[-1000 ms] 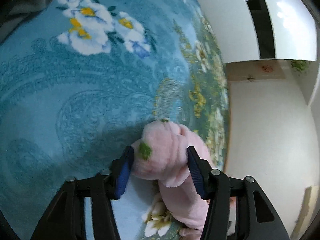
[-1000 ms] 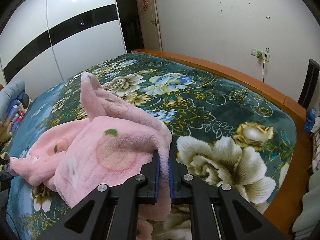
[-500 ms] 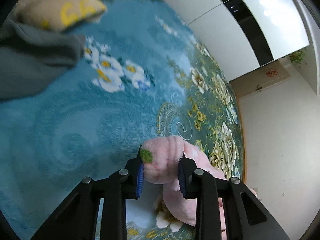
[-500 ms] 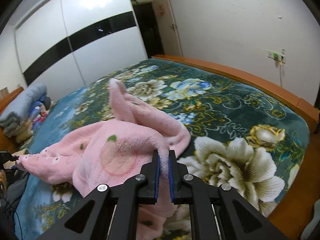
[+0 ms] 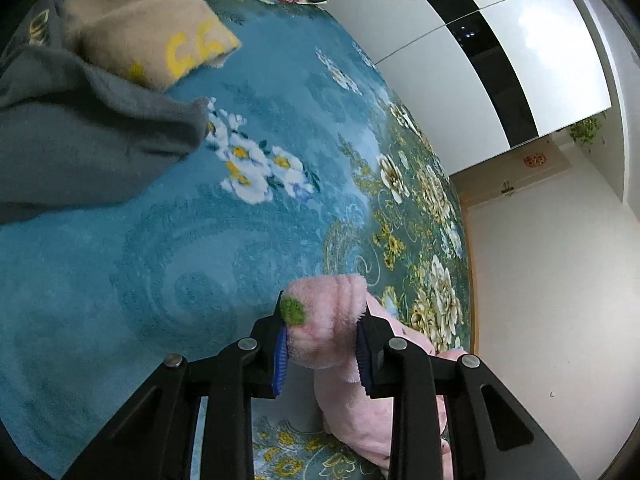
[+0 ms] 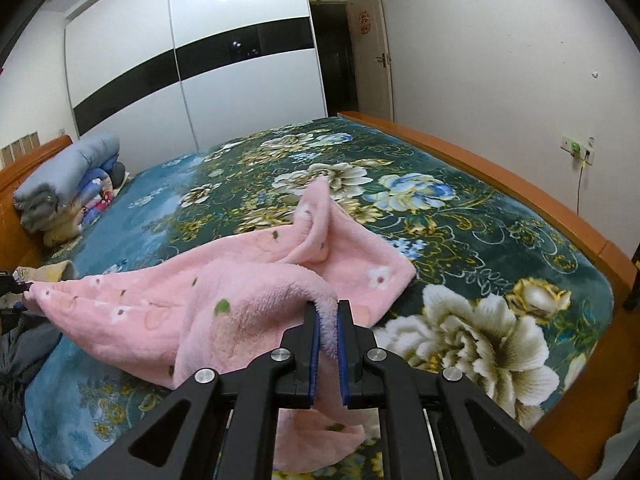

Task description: Fold clothes

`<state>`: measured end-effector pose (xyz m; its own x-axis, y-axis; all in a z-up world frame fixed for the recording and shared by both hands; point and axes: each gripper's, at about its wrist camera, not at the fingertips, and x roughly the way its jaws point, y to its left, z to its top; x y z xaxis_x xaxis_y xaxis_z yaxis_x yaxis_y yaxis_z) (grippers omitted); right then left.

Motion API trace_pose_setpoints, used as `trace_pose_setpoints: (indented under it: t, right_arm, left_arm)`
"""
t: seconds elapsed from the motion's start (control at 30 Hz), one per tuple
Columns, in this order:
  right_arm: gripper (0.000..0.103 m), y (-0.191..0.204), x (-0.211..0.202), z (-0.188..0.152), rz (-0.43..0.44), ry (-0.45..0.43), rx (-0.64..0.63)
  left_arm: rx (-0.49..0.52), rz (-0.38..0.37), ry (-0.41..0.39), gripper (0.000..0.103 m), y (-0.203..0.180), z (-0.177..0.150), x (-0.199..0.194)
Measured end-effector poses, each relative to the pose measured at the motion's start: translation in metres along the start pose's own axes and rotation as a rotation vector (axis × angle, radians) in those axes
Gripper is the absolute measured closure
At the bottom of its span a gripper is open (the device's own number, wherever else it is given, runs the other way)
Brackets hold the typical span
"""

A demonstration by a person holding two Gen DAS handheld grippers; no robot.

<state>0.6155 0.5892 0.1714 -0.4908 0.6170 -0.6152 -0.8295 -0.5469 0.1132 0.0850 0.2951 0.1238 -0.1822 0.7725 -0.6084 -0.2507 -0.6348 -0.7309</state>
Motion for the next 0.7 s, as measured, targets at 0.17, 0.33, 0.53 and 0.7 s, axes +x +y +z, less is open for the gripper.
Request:
trace_pose_setpoints:
  t: [0.17,0.33,0.53,0.7]
  right_arm:
    - [0.095,0.02,-0.015,0.029,0.003,-0.021,-0.019]
    - [0.095,0.034,-0.005,0.034,0.007,-0.002,-0.052]
    - [0.094,0.025,0.063,0.005,-0.029,0.182,0.001]
    - [0.091,0.012,0.091,-0.01,-0.05,0.255,0.028]
  left_arm:
    - [0.033,-0.053,-0.022,0.075,0.008,0.014,-0.025]
    - [0.236,-0.071,-0.065,0.074,0.041,-0.008,-0.064]
    - [0.242,0.049,0.032,0.074,0.13,-0.07,-0.034]
    - [0.176,0.027,0.057,0.074,0.164,-0.092,-0.022]
